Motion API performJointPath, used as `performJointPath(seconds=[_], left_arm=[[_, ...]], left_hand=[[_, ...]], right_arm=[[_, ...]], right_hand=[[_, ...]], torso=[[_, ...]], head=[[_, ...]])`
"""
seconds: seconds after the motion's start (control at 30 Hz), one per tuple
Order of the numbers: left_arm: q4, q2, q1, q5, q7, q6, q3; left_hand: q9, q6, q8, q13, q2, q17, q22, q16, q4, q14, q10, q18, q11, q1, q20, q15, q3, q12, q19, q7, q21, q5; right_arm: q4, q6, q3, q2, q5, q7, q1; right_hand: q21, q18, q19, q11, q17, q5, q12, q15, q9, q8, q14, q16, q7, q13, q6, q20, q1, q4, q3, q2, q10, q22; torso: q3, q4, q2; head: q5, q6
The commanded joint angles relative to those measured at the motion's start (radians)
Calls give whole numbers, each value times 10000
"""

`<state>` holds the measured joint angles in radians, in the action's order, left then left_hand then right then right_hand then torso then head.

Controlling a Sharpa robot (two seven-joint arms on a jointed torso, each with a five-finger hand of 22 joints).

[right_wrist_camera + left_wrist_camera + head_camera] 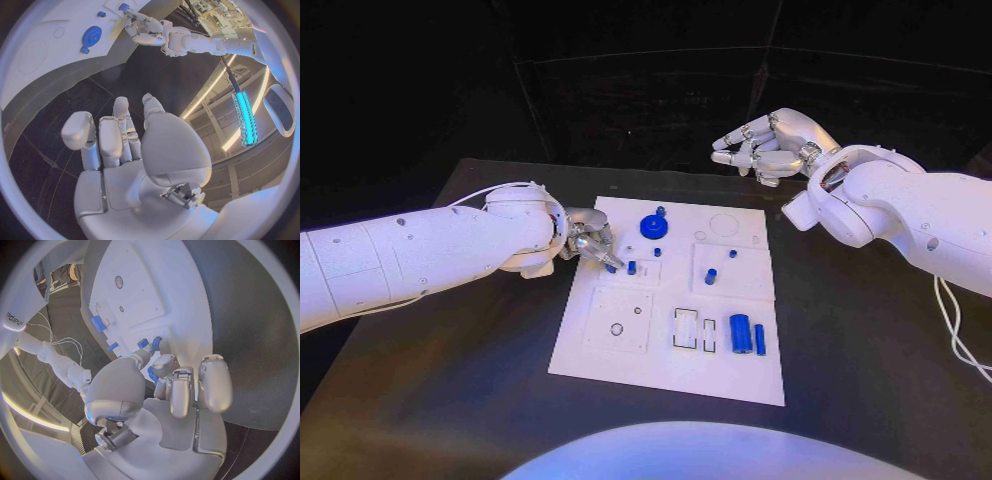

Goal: Assemble the parts on the task board

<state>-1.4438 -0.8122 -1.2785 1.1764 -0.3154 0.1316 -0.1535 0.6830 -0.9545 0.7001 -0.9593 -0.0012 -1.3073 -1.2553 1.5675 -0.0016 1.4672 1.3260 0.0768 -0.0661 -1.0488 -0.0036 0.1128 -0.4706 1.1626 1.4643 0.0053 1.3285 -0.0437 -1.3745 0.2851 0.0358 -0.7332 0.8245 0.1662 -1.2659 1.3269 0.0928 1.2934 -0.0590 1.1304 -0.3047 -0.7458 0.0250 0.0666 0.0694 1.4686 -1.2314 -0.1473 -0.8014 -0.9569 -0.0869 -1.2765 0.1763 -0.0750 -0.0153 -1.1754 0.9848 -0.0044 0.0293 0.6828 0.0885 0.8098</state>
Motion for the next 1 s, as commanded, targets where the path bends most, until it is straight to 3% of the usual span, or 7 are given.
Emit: performJointPath(seconds=[0.03, 0.2, 0.47, 1.0], left_arm=[[14, 35, -3, -113, 27, 129, -1], [74, 77, -3, -114, -2, 354, -1], [133, 120, -4, -114, -20, 467, -1], [179, 121, -4, -115, -28, 331, -1]], left_hand=[[34, 36, 48, 1, -27, -2635, 8, 33, 82, 1036, 44, -96, 18, 48, -76, 73, 81, 24, 168, -26, 35, -34], [75, 31, 58, 55, -154, -2635, 32, 33, 444, 1036, 20, -92, 60, 601, -60, 43, 483, -25, 156, 14, 7, -32], [125, 10, 71, 35, -222, -2635, 5, 33, 734, 1036, 27, -94, 57, 1009, -51, 43, 947, -19, 162, 12, 15, -34], [162, -7, 73, 11, -185, -2635, -10, 33, 916, 1036, 38, -94, 51, 1217, -53, 47, 1237, -7, 167, 6, 18, -36]], right_arm=[[-8, -20, 7, 8, -32, 96, -16], [-19, -14, 7, -2, -32, 91, -16], [-27, -7, 7, -13, -32, 90, -16], [-22, -4, 7, -15, -32, 91, -16]], right_hand=[[-44, 190, -73, 15, -15, -49, 30, -40, 13, 43, 150, 37, 5, 12, 92, 3, 4, 15, -67, 100, 56, -15], [-51, 192, -77, 14, -32, -56, 44, -41, 13, 43, 147, 53, 5, 28, 92, 2, 12, 25, -74, 110, 63, -27], [-51, 192, -77, 14, -32, -56, 44, -41, 13, 43, 147, 53, 5, 28, 92, 2, 12, 25, -74, 110, 63, -27], [-51, 192, -77, 14, -32, -56, 44, -41, 13, 43, 147, 53, 5, 28, 92, 2, 12, 25, -74, 110, 63, -27]], torso=[[4, -5, 4], [6, -16, 0], [3, -5, -6], [-6, -2, -1]], head=[[-3, 11], [-20, 16], [-38, 32], [-47, 25]])
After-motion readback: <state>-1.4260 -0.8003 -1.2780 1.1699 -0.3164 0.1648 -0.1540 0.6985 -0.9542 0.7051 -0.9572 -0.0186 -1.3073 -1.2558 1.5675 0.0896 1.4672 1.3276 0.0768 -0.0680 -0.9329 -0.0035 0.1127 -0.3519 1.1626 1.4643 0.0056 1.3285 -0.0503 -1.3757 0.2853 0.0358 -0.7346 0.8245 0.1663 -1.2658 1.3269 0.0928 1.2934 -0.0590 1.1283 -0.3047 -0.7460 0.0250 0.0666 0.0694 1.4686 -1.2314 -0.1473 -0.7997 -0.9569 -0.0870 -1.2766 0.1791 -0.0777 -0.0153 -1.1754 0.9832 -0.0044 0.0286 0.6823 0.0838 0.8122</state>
